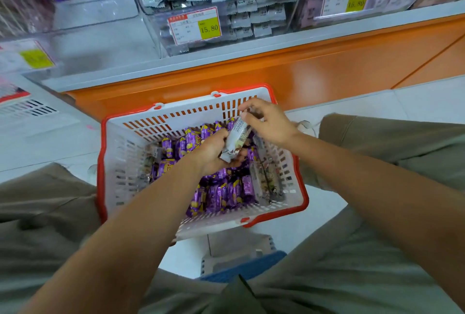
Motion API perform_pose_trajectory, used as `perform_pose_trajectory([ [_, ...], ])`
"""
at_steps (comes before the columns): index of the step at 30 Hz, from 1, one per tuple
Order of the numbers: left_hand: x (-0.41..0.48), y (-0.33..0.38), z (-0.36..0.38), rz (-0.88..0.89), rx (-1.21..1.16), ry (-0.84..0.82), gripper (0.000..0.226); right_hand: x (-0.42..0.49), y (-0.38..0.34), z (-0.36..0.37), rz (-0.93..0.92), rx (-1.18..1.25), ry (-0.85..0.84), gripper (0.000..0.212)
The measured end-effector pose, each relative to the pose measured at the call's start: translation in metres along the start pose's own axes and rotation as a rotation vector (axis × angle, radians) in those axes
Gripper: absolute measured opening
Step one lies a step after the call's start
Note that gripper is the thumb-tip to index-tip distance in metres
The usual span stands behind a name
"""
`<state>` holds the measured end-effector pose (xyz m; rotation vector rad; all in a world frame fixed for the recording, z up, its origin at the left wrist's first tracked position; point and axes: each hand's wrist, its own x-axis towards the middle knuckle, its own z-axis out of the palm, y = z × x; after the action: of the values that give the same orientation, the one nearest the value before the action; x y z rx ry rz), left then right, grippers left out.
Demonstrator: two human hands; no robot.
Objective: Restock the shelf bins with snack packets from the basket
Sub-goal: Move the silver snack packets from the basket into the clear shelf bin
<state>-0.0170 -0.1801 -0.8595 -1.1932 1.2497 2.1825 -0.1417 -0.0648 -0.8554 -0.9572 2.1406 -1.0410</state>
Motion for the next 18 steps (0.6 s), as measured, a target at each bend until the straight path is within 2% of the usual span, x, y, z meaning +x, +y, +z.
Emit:
perform_pose_trajectory([
  [4,0.000,-0.001,0.003,0.188,0.142,0.039,0.038,0.005,-0.005,0.005,0.011,-0.051,0.012,0.027],
  [7,-0.001,-0.008,-0.006,0.260,0.399,0.102,0.018,0.006,-0.008,0.010,0.042,-0.028,0.018,0.033],
  [10,0.000,-0.014,-0.018,0.279,0.430,0.159,0.019,0.008,-0.006,0.019,0.058,-0.188,-0.009,0.033],
  [12,-0.002,-0.018,-0.026,0.237,0.412,0.234,0.026,0.008,0.001,0.026,0.111,-0.384,-0.161,0.032],
  [16,0.000,-0.028,-0.046,0.139,0.355,0.305,0.047,-0.002,0.021,0.049,0.215,-0.814,-0.592,0.038],
  [18,0.000,-0.032,-0.052,0.110,0.308,0.303,0.047,-0.011,0.030,0.062,0.209,-0.918,-0.604,0.036],
])
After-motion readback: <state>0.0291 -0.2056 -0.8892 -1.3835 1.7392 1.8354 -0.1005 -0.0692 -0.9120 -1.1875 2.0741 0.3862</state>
